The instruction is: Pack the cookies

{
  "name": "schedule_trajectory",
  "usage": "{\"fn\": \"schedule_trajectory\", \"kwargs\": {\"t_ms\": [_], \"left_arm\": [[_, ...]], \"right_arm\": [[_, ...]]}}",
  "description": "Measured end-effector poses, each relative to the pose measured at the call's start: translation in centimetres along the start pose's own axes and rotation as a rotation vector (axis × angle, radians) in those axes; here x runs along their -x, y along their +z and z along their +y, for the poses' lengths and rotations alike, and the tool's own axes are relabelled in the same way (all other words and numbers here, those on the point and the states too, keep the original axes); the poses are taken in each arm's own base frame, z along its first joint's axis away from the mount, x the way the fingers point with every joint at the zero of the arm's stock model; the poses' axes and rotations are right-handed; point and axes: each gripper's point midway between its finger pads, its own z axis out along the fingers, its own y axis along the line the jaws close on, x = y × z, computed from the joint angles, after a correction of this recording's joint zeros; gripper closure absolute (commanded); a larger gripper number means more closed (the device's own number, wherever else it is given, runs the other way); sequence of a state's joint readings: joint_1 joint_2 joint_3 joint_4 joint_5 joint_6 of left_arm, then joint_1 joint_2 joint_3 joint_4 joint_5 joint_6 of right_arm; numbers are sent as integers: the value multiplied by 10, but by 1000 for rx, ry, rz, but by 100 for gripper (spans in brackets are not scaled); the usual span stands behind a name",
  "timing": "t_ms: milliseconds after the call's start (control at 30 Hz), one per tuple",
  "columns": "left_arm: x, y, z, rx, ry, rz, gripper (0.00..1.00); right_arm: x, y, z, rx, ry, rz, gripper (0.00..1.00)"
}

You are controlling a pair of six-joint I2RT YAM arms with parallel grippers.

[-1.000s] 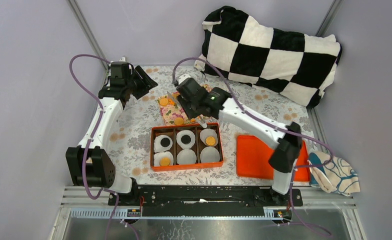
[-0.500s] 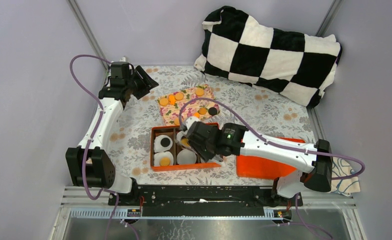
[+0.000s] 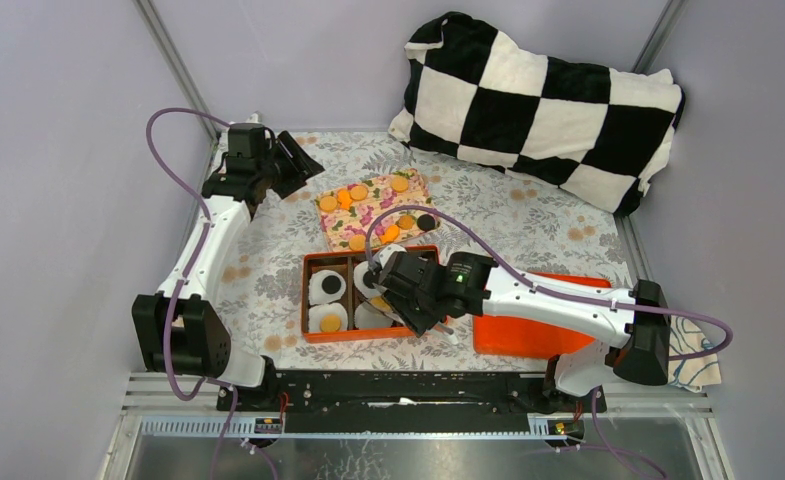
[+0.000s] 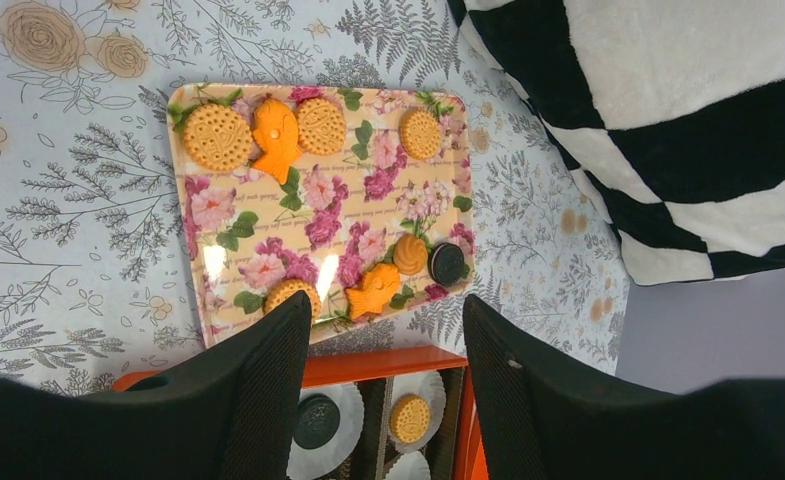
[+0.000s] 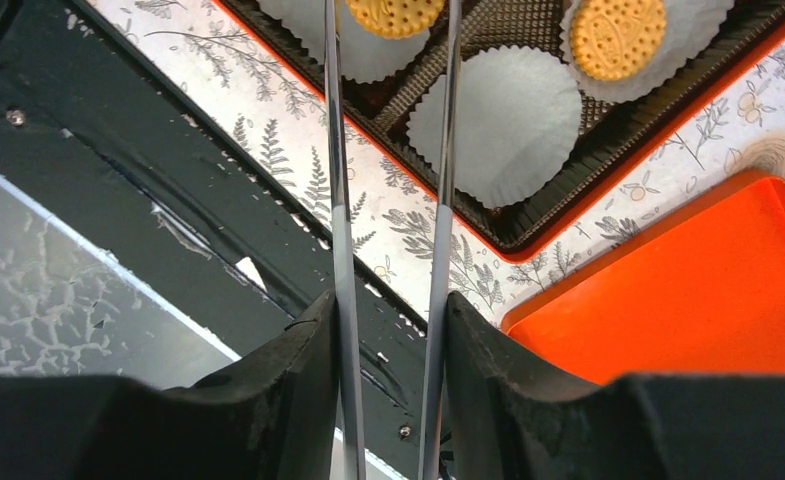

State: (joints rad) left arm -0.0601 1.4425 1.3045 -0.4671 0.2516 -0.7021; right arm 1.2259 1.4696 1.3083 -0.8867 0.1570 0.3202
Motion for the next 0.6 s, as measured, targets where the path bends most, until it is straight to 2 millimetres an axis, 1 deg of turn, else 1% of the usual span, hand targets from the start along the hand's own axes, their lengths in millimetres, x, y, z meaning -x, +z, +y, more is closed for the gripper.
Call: {"fn": "schedule_trajectory", "kwargs": {"t_ms": [33, 200, 300, 367, 500, 600], "left_arm": [[0, 0, 0, 0, 0, 0, 37], [0, 0, 0, -1, 0, 1, 36], [0, 0, -1, -7, 1, 3, 36], [-1, 0, -2, -12, 1, 7, 36], [-2, -1, -3, -19, 2, 12, 36], [-2, -1, -4, -22, 2, 14, 36]], "right_arm": [[0, -1, 1, 7, -1, 0, 51], [4, -4, 8, 44, -4, -7, 50], [7, -5, 10, 53, -6, -14, 51], [12, -8, 11, 56, -5, -28, 53], [31, -19, 10, 44, -3, -91, 55], [56, -32, 5, 3, -6, -168, 55]]}}
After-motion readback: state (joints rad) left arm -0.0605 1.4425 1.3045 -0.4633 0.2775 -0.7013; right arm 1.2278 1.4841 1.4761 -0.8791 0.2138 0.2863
